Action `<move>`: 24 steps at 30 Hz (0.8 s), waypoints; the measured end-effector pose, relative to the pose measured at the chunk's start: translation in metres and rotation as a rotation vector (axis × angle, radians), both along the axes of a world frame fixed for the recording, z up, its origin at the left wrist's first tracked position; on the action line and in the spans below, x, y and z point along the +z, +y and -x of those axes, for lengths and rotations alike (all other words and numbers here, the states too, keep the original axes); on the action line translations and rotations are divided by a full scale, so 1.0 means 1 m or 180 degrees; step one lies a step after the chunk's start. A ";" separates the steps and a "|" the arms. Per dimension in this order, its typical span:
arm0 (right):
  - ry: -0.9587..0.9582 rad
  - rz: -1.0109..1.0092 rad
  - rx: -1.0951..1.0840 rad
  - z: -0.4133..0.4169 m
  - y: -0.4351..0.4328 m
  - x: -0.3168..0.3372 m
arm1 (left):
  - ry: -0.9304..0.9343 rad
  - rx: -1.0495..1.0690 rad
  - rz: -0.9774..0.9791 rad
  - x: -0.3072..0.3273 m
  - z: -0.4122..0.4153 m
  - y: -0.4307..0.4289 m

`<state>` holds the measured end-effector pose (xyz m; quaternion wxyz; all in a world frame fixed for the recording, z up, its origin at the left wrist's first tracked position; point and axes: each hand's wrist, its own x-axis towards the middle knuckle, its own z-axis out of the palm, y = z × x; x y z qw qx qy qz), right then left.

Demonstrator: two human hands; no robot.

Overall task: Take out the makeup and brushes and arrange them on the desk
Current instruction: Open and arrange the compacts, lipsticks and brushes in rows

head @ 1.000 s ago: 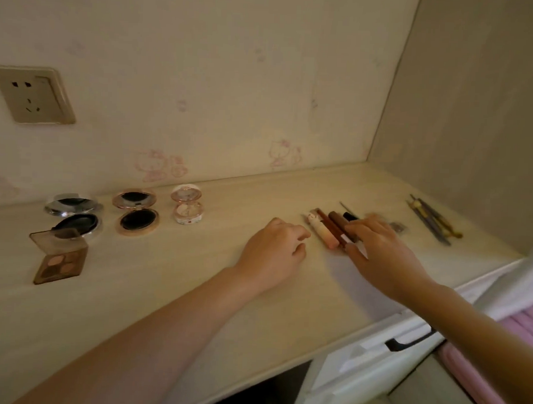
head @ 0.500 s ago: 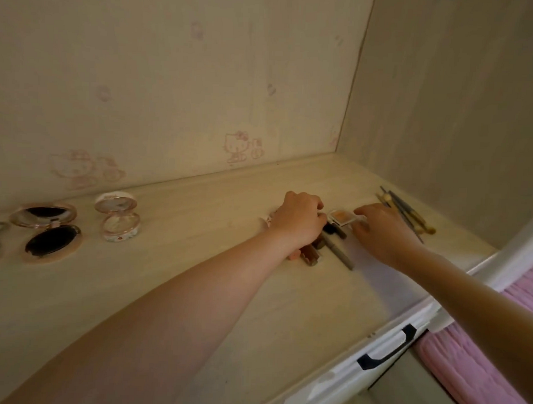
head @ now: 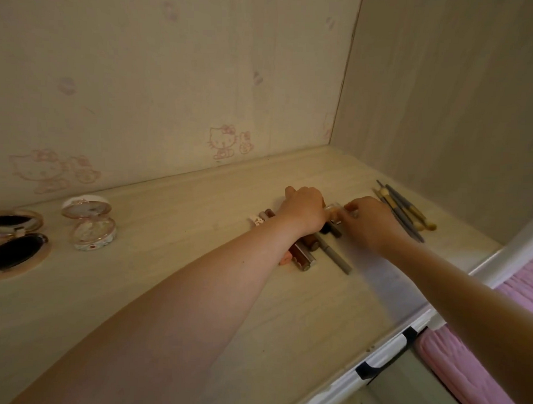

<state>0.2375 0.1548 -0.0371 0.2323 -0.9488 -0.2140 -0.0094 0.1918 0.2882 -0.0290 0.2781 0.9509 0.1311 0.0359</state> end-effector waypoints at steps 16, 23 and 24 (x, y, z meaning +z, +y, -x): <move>0.0086 -0.1396 -0.0100 0.029 -0.017 0.027 | -0.1074 0.0053 0.1423 0.027 0.034 -0.012; 0.0058 -0.1510 0.0222 0.074 -0.008 0.038 | -0.1131 0.0035 0.2080 0.042 0.087 0.007; 0.0096 -0.1551 0.0275 0.082 -0.005 0.039 | -0.1110 0.0098 0.2284 0.042 0.096 0.011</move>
